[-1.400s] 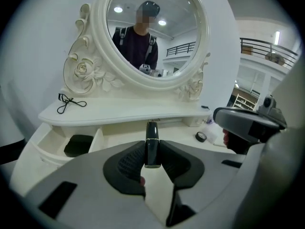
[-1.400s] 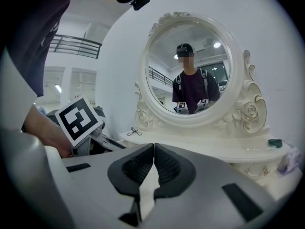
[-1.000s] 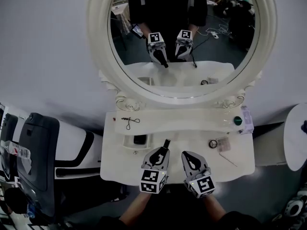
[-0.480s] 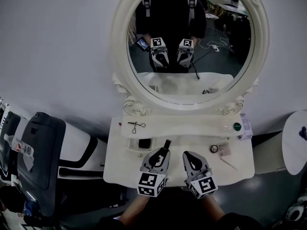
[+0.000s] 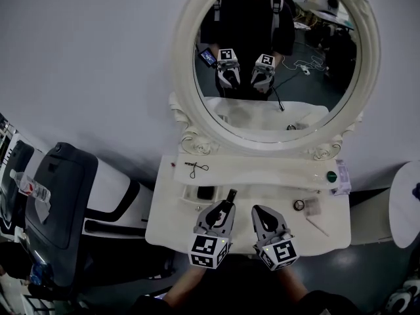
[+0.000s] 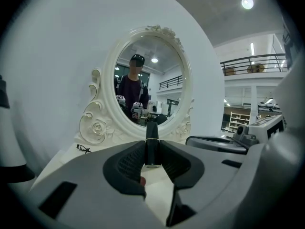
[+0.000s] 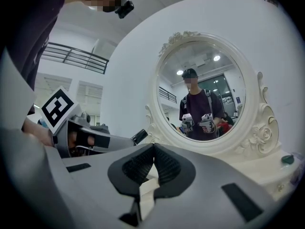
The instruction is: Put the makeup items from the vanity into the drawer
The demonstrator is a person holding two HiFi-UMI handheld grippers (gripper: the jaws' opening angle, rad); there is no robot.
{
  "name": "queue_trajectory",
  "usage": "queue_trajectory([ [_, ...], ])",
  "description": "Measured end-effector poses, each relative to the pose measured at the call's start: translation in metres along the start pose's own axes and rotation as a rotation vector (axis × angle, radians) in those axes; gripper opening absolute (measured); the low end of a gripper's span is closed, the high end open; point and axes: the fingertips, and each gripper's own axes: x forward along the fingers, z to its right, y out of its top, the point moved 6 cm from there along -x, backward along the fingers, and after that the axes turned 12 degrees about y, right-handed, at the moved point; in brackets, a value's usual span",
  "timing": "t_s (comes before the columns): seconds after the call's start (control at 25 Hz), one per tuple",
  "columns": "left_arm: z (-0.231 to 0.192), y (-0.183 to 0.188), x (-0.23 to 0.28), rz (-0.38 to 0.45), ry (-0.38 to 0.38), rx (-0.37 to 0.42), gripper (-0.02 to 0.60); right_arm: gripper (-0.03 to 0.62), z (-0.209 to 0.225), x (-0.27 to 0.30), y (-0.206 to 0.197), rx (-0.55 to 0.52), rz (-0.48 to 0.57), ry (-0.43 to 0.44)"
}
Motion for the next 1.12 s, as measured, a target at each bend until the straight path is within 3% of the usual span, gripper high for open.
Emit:
queue_trajectory([
  [0.6, -0.058, -0.021, -0.015, -0.054, 0.149, -0.055, 0.103, 0.025, -0.019, 0.045, -0.015, 0.027, -0.047, 0.111],
  [0.84, -0.078, -0.027, -0.013, -0.073, 0.171, -0.058, 0.103, 0.025, -0.021, 0.063, -0.02, 0.033, -0.061, 0.136],
  [1.0, -0.087, -0.035, -0.007, -0.102, 0.167, -0.021, 0.103, 0.025, -0.02, 0.073, -0.025, 0.039, -0.072, 0.139],
  [1.12, -0.093, -0.045, 0.002, -0.126, 0.145, 0.067, 0.103, 0.025, -0.018, 0.078, -0.028, 0.044, -0.078, 0.137],
])
